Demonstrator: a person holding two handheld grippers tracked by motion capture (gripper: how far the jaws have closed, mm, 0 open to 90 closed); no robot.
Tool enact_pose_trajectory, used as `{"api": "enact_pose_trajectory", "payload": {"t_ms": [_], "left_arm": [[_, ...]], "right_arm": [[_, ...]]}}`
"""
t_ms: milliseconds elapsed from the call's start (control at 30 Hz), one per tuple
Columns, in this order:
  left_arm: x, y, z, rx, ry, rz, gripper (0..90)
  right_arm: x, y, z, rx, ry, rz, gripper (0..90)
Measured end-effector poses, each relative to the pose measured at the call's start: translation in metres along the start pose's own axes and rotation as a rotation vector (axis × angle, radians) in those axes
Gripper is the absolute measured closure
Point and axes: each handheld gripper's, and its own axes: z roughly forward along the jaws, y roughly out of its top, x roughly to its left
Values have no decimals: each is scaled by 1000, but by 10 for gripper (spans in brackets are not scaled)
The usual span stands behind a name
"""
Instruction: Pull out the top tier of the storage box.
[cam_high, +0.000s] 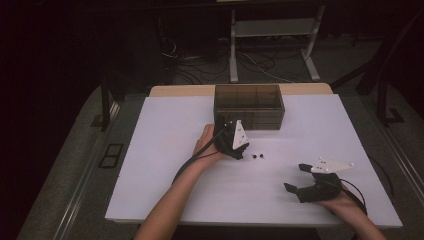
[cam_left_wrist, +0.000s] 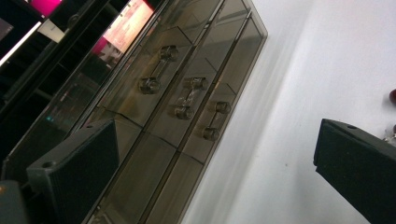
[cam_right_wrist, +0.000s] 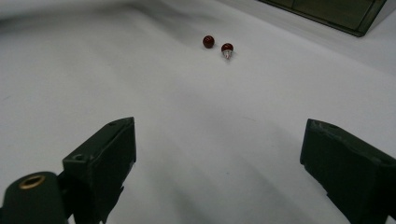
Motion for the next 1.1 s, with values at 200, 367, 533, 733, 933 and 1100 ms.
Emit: {"api": "enact_pose_trajectory", "payload": {"t_ms": [200, 367, 533, 733, 933, 1100], "left_arm": [[-2, 0, 1, -3, 22, 24, 0], [-3, 1, 0, 21, 32, 66, 0], [-5, 1, 1, 21, 49, 90, 0], [-7, 1, 1, 28, 69, 122, 0], [-10, 2, 1, 40, 90, 159, 0], [-13, 2, 2, 50, 109, 191, 0]], "right_arm": [[0, 0, 0, 0, 0, -3, 99], [0, 0, 0, 0, -1, -2, 99], [0, 0, 0, 0, -1, -3, 99], [0, 0, 0, 0, -1, -3, 99], [0, 0, 0, 1, -1, -3, 100], [0, 0, 0, 2, -1, -3, 99]]}}
